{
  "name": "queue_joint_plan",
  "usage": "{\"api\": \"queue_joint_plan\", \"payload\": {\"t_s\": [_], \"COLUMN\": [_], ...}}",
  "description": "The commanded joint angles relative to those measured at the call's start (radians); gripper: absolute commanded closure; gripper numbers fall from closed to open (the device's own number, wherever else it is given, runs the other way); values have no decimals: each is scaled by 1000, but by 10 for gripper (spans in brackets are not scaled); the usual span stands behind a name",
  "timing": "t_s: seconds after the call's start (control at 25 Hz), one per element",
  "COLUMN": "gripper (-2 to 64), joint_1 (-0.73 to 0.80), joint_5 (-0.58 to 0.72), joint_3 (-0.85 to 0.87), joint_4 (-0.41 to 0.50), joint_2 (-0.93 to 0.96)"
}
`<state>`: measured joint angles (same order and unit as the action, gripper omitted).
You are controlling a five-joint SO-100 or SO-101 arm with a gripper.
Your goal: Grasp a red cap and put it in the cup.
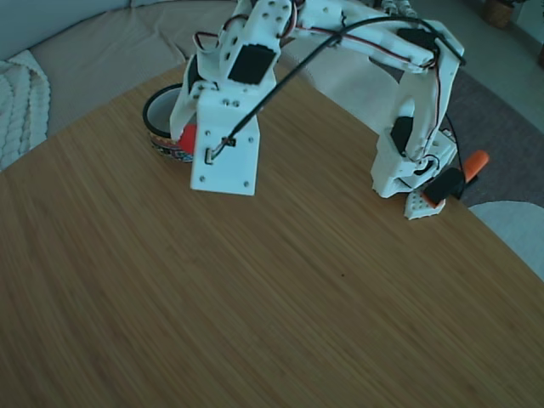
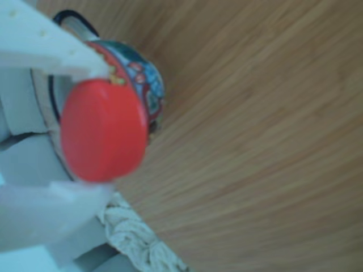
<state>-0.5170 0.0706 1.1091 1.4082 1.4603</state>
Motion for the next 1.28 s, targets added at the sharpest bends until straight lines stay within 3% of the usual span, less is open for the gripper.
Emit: {"api": "queue_joint_plan", "payload": {"t_s": [0.0,0.52,0.92,1.24], "gripper": [602,602,602,602], "joint_1": [-52,-227,-261,-281], "joint_5": [9,81,81,81], "joint_3": [-110,-153,-316,-327], "joint_4": [5,-14,3,3], "joint_2": [28,-8,-207,-316]}}
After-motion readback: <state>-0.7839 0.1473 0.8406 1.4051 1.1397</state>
